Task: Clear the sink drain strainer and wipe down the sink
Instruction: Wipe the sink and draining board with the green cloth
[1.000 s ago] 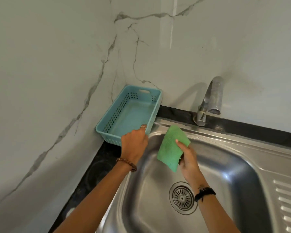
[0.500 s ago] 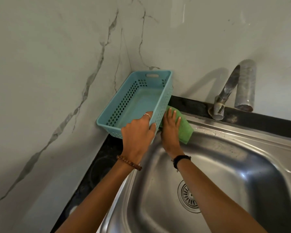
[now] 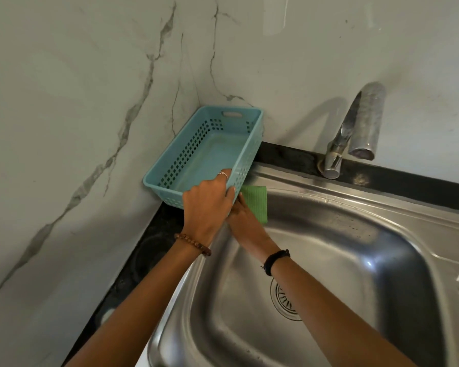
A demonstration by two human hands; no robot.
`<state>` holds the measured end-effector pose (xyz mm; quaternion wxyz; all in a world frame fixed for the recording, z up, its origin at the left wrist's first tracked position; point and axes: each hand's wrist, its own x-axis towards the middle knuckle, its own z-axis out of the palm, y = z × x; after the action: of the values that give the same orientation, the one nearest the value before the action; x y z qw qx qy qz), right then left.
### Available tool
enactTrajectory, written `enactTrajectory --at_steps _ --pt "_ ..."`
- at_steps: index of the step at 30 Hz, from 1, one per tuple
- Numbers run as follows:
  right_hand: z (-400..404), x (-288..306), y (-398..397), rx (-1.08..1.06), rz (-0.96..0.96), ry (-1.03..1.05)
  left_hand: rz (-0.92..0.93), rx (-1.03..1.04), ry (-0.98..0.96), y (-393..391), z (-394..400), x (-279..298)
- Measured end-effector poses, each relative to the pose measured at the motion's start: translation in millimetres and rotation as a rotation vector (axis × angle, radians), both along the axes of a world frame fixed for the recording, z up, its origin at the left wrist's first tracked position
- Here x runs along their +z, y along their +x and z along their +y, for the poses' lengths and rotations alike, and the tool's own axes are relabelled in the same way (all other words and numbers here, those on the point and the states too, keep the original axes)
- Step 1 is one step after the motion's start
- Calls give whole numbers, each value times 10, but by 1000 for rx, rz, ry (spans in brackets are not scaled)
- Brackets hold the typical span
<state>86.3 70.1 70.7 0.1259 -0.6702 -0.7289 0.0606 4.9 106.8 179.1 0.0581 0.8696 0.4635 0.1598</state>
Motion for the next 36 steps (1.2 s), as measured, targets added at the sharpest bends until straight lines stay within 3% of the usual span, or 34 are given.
enactTrajectory --at_steps 4,12,16,19,25,27,28,32,36 --pt "131 -3 454 -200 -199 -77 29 7 19 7 -7 -56" --pt "-186 -6 661 -469 -226 -158 125 -11 47 -17 -62 -177" --pt "-434 144 705 -586 -119 -233 155 -23 66 -41 -77 -182" --pt "-652 377 809 -671 288 -216 154 -23 54 -50 -104 -188" --pt "-1245 659 845 -863 1518 89 148 -48 20 -13 -223 -170" --pt "-1317 709 774 -885 1729 121 45 -175 7 80 -407 -155" --pt "-1329 732 737 -873 1788 128 -75 -233 -110 142 -544 -162" --pt "-1374 843 603 -669 1817 52 -564 -279 -966 445 -1022 -223" --pt "-1412 888 516 -654 1530 57 -922 -153 -1373 562 -1035 -315"
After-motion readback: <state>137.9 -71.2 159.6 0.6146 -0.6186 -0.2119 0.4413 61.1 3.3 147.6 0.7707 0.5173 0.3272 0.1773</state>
